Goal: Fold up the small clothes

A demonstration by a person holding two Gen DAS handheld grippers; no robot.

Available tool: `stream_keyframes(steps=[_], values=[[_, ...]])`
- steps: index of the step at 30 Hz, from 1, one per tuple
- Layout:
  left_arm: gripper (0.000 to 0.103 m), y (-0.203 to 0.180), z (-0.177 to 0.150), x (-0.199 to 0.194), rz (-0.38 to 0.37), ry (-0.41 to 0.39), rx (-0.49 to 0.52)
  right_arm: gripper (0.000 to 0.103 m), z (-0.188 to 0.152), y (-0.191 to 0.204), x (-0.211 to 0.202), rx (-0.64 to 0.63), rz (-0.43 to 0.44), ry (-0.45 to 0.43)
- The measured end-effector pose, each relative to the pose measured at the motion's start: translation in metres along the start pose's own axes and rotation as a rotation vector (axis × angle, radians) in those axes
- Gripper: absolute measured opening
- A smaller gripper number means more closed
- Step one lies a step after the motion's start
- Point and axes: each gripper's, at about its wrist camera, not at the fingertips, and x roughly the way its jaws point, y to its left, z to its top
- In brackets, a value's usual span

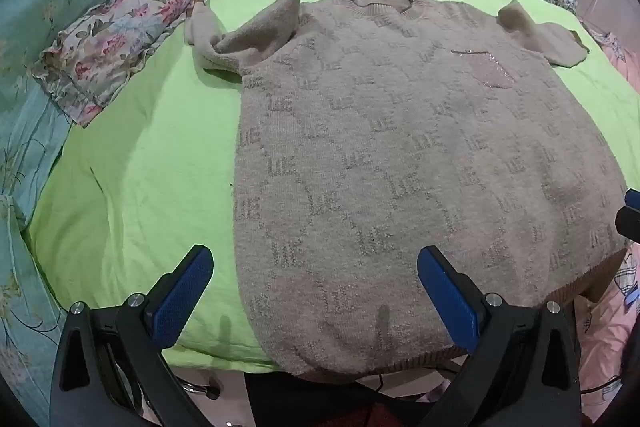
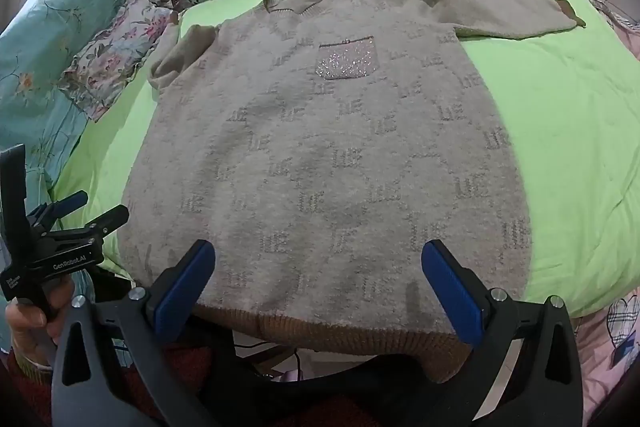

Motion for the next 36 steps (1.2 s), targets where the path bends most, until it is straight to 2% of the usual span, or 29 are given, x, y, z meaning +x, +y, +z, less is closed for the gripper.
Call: stream_keyframes(steps=[26,36], values=[[0.102,-0.003,0.0,-0.001,-0.011,-0.006,0.0,0.103,-0.002,0.001,0.001,0.004,0.005,0.001],[0.102,-0.004,0.002,0.005,-0.004,0.026,0.012,0.103,0.001,-0.003,0.003,0.011,0.002,0.001]])
